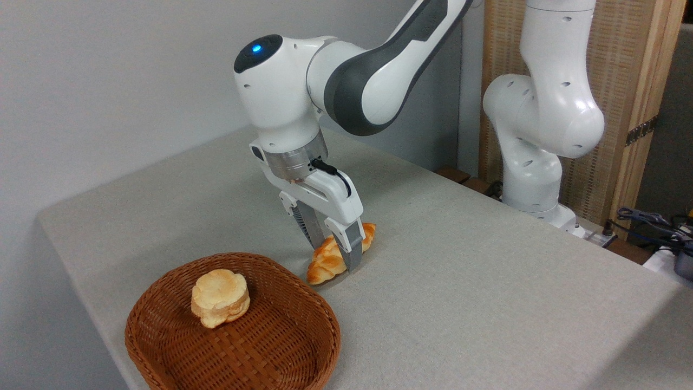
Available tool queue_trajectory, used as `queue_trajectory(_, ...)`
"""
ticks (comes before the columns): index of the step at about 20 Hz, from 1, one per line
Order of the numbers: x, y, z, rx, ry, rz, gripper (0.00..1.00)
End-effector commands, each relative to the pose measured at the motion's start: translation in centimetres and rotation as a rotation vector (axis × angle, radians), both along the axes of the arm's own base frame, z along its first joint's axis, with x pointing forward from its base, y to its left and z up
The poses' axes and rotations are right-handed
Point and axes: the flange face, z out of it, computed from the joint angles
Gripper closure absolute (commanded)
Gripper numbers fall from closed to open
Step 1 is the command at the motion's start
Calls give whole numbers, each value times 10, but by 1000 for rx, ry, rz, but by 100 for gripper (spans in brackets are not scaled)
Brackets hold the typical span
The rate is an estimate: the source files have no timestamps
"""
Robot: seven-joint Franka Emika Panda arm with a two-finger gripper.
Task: Put bread into the basket
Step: 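Close the gripper on the braided bread roll, then lift the braided roll and carry it over the wicker basket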
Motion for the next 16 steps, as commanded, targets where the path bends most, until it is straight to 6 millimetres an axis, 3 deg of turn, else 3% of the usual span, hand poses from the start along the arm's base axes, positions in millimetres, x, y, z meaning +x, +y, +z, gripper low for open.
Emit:
queue_trajectory(1, -1, -3, -4, 12, -8, -15, 42)
queue_trajectory(2, -1, -3, -3, 11, -10, -15, 54)
queue_trajectory(3, -1, -3, -3, 11, -10, -15, 59)
queue_trajectory(13, 0, -4, 0, 10, -16, -16, 59)
queue_trajectory(16, -1, -7, 16, -3, -38, -15, 59)
